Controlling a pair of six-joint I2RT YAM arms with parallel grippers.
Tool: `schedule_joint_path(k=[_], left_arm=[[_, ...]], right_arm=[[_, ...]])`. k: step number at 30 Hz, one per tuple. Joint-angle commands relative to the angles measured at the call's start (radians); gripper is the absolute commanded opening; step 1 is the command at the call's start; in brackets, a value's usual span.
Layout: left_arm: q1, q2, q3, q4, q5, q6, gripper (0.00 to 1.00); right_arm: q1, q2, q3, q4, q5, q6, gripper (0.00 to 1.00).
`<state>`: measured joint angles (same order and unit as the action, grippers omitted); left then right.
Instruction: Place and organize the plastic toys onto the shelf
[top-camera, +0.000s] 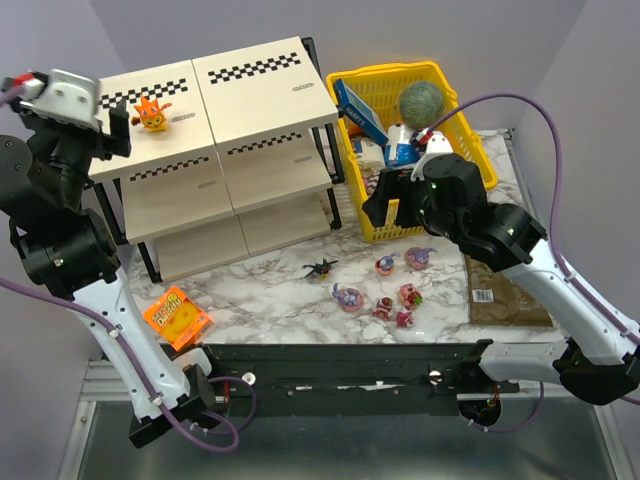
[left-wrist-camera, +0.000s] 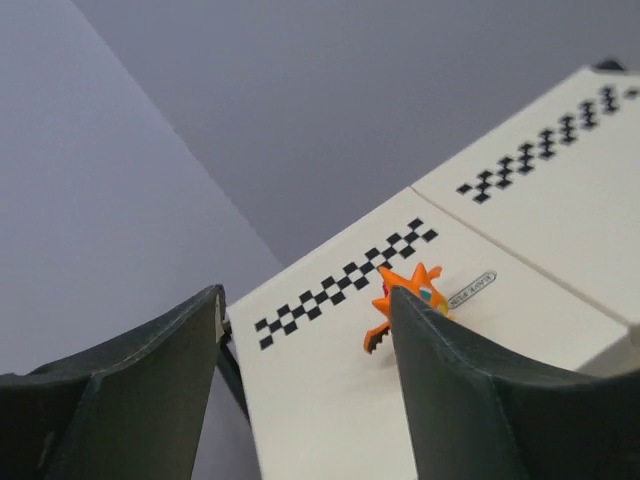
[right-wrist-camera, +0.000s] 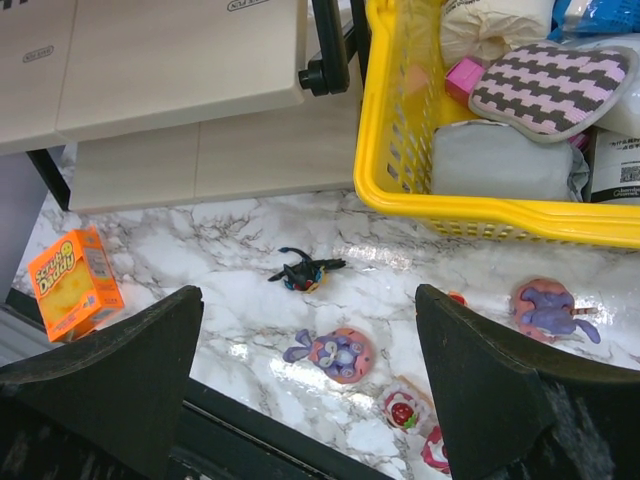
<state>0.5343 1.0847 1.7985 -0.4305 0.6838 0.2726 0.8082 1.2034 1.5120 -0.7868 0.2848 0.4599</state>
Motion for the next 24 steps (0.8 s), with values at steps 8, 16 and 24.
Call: schedule_joint_path(k=[8, 16, 24], left_arm=[[-0.011, -0.092, 0.03, 0.022, -0.144, -0.488, 0.99], [-0.117, -0.242, -0.213, 0.147, 0.246, -0.626, 0.99], [-0.373, -0.485, -0.704, 0.125, 0.338, -0.595, 0.99]], right_arm=[[-0.043, 0.007, 0.066, -0.023, -0.015, -0.006, 1.0], [-0.047, 0.042, 0.134, -0.078, -0.009, -0.041, 1.0], [-0.053, 0.05, 0.065, -0.072, -0.081, -0.036, 1.0]])
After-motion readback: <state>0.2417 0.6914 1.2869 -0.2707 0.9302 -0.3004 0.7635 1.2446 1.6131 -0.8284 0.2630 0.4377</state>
